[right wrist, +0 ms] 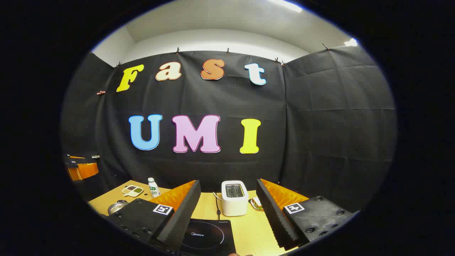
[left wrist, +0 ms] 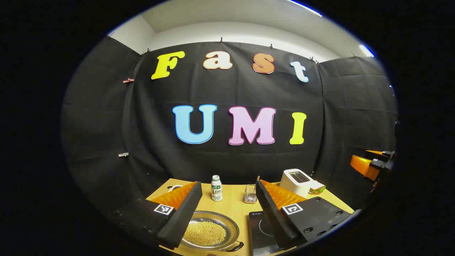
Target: First push the handle of the pot to place it horizontally, then grasp the pot with both hands and set it on the induction cooktop.
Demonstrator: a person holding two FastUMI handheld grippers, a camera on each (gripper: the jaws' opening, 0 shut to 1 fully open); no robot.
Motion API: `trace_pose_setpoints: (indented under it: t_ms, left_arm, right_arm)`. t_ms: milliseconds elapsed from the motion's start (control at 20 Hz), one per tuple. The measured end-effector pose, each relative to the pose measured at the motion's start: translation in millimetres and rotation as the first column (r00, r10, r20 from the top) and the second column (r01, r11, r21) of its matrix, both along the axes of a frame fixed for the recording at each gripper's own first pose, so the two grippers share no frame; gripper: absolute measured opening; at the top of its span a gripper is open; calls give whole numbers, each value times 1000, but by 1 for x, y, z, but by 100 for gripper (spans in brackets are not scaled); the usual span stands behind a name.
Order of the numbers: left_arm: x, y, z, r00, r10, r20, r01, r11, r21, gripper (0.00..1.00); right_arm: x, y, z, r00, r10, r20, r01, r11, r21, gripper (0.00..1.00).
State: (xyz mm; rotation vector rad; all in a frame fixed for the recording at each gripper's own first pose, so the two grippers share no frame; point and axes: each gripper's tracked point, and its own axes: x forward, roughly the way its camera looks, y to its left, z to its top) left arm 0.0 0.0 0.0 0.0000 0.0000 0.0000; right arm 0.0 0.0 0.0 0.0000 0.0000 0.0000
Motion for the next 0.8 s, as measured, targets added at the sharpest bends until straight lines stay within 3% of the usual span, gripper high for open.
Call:
trace_pose_setpoints:
  t_ms: [250, 450, 650, 700, 800]
  left_arm:
    - [2, -5, 0, 999, 44, -14, -45, 999, -21, 95]
    - [2, -5, 16, 1000, 30, 6, -30, 999, -27, 95]
    - [-1, 7, 24, 999, 11, 31, -11, 1000, 26, 95]
    - [-4, 10, 21, 1000, -1, 26, 1, 1000, 25, 95]
    - [-11, 17, 16, 999, -26, 19, 26, 1000, 17, 95]
  right_arm:
    - [12, -4, -5, 999, 45, -26, -44, 999, 30, 98]
    - [7, -2, 16, 999, 31, 12, -30, 999, -31, 98]
    - [-1, 18, 24, 1000, 8, 12, -9, 999, 31, 98]
    - [-4, 23, 28, 1000, 2, 18, -2, 1000, 27, 93]
    - [-11, 36, 30, 1000, -2, 24, 2, 1000, 20, 98]
